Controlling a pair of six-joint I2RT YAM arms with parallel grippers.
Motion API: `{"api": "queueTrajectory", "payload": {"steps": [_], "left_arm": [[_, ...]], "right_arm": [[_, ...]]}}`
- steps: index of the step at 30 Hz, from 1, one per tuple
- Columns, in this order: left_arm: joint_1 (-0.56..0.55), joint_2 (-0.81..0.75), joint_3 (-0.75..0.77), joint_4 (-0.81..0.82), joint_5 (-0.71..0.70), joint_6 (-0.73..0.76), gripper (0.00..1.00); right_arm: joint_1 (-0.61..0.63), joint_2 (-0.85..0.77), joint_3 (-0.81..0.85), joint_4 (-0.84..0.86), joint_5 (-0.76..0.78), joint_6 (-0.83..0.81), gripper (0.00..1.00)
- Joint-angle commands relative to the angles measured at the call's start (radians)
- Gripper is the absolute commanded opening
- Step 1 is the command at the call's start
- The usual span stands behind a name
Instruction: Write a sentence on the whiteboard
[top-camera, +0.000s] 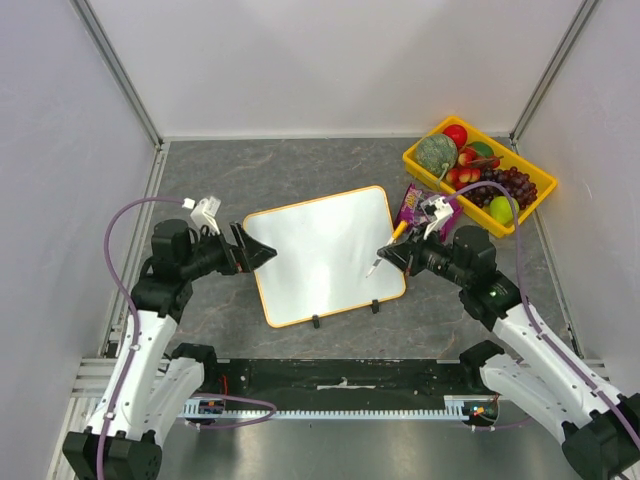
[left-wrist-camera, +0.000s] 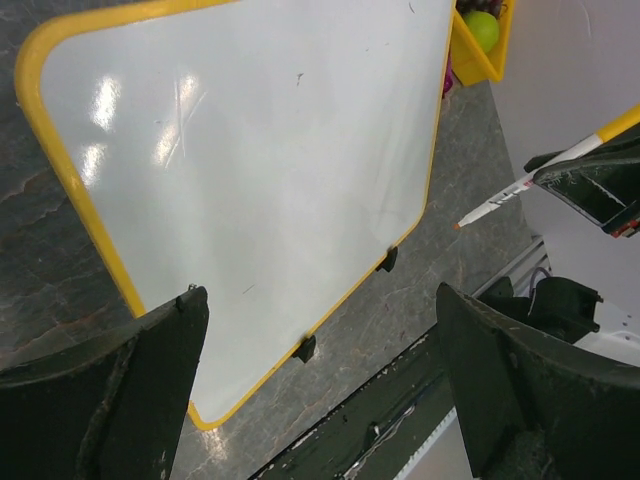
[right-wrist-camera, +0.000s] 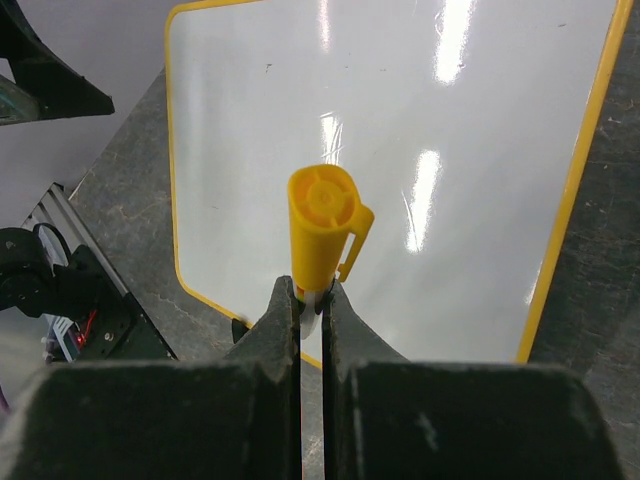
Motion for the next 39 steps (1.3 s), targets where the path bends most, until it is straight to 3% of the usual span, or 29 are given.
{"api": "queueTrajectory", "payload": {"steps": [1,11,39], "left_arm": [[0.008,0.008,0.105,-0.073,-0.074,0.146,1.00],[0.026,0.031,0.086,-0.085,-0.095,0.161,1.00],[0.031,0.017,0.058,-0.071,-0.089,0.144,0.99]], "right_arm": [[0.019,0.031,-0.002,0.109,0.030,0.017,0.00],[0.071,0.113,0.009,0.182,0.038,0.034,0.00],[0.097,0.093,0.002,0.166,0.056,0.048,0.00]]}}
